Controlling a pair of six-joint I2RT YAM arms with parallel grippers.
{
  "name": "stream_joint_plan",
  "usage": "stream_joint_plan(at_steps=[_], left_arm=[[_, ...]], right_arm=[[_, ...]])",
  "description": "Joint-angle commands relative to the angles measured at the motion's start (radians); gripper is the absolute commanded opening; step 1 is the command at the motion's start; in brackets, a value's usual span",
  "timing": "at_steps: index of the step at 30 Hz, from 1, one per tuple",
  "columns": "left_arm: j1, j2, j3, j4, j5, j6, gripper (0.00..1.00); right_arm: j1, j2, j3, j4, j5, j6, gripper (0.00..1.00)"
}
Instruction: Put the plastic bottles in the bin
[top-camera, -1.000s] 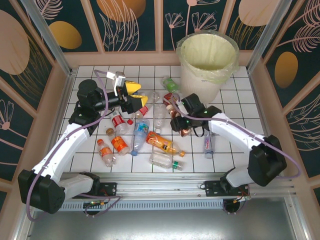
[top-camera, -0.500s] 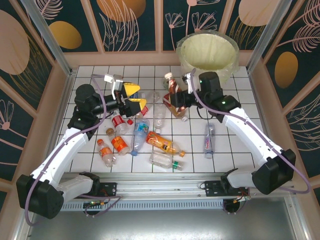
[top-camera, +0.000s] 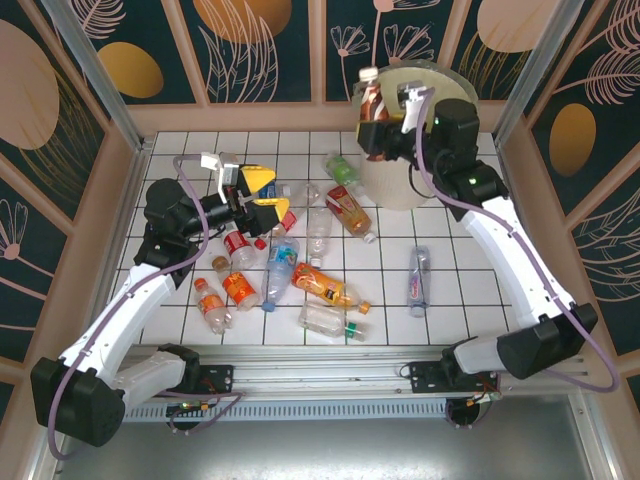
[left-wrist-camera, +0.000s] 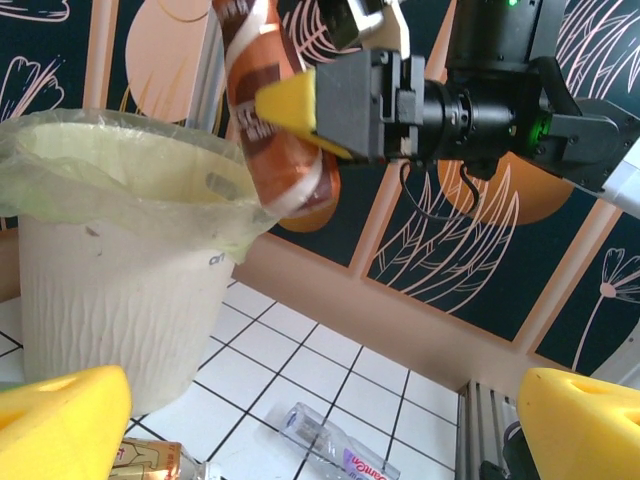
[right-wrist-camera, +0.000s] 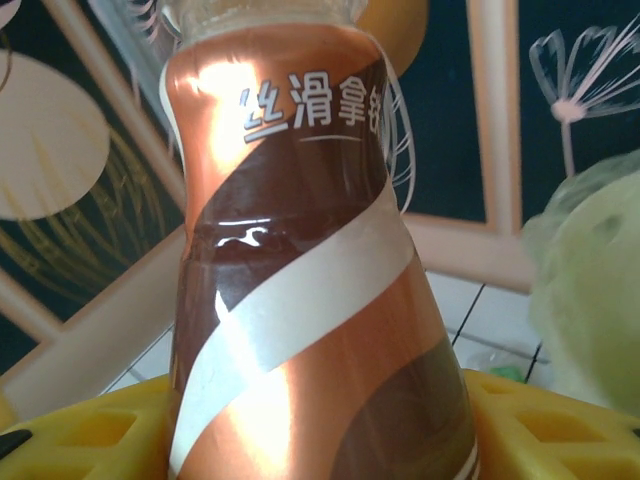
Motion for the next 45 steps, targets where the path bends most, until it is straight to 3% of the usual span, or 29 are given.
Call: stream_joint_plan(at_steps=[1, 7, 14, 21, 30, 45], left_arm=[[-0.006, -0.014, -0.005, 0.057, -0.017, -0.020, 0.99], [-0.005, 0.001, 0.007, 0.034, -0.011, -0.013, 0.99], [-0.006, 0.004, 0.008, 0.017, -0.032, -0.004, 0.99], [-0.006, 0.025, 0.025, -0.030, -0.053, 0.016, 0.99], [-0.006, 0.046, 0.036, -0.060, -0.056, 0.032, 0.98], [-0.006, 0.064, 0.044, -0.077, -0.052, 0.037, 0.98]], right_arm=[[-0.023, 0.053, 0.093, 0.028, 0.112, 0.004, 0.61], [-0.050, 0.160, 0.225, -0.016, 0.195, 0.000, 0.61], [-0.072, 0.352, 0.492, -0.191, 0.390, 0.012, 0.61], [-0.095, 0.524, 0.688, -0.378, 0.442, 0.025, 0.61], [-0.121, 0.646, 0.770, -0.497, 0.424, 0.033, 0.61], [-0.161, 0.711, 0.736, -0.546, 0.345, 0.050, 0.63]])
